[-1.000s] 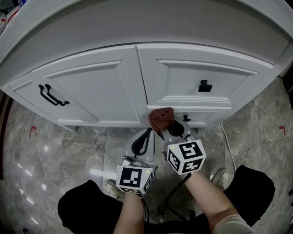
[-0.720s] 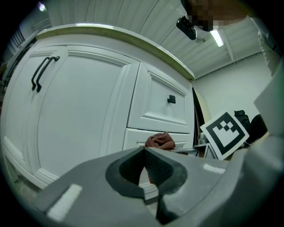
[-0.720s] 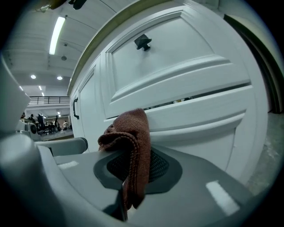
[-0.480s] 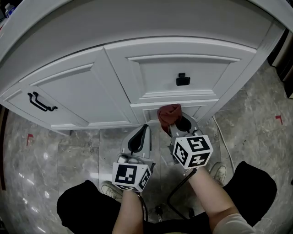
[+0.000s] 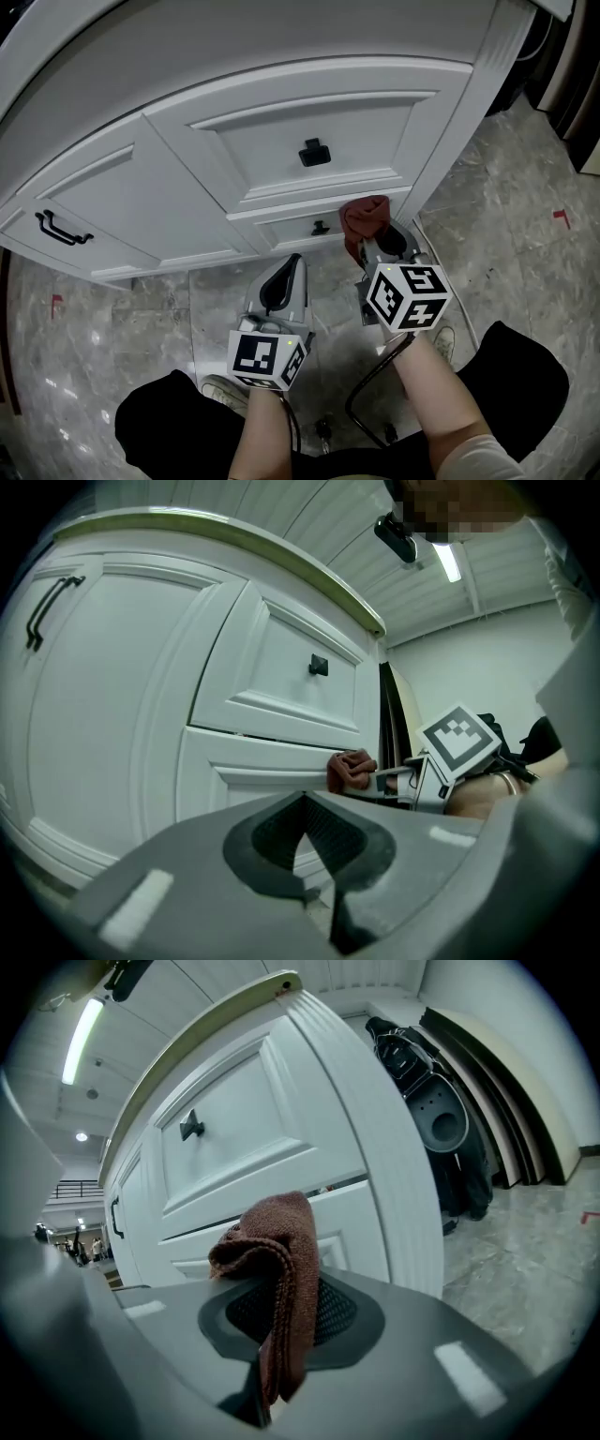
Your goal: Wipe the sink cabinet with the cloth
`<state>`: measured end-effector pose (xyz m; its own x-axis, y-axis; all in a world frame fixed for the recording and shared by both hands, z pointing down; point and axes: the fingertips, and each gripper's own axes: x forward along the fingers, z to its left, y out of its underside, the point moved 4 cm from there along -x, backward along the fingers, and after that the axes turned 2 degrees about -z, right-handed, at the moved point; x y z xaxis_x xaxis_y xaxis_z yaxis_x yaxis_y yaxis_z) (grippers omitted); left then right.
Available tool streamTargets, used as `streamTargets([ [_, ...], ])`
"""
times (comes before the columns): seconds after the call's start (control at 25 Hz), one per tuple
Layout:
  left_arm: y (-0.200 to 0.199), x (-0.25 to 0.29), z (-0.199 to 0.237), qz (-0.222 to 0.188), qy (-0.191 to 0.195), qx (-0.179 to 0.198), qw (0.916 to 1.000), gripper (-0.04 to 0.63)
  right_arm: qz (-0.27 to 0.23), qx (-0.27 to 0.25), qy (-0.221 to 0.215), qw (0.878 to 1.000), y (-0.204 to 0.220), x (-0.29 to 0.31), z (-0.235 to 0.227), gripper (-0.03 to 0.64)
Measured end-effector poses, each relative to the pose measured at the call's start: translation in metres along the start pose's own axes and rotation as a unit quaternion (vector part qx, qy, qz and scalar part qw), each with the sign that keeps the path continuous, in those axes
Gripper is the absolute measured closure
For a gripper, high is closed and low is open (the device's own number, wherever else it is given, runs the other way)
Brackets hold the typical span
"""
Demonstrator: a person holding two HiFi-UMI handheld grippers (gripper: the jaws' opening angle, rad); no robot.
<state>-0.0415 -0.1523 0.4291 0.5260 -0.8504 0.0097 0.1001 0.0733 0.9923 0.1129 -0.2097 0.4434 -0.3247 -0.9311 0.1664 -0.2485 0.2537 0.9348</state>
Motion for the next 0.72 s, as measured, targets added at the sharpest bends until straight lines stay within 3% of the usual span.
streamTargets([
  [0.28,0.006,0.006,-0.014,0.003,0.006,-0.008,0.9999,0.595,-0.019,0.016,0.038,0.999,-0.013,-0.018,-0.034,0.535],
  [0.44,0.015,0.009,-0.021,0.012,0.014,-0.007,0.9998,0.595,-0.031,-0.018,0.075,0.997,-0.021,-0.031,-0.048,0.537],
  [0.52,0.021,0.008,-0.020,0.017,0.016,-0.005,0.9997,0.595,-0.032,-0.029,0.067,0.997,-0.021,-0.036,-0.042,0.537],
  [0.72,0.027,-0.005,0.005,0.030,-0.011,0.005,0.9995,0.595,-0.011,-0.028,0.000,1.000,0.008,-0.025,0.003,0.537],
])
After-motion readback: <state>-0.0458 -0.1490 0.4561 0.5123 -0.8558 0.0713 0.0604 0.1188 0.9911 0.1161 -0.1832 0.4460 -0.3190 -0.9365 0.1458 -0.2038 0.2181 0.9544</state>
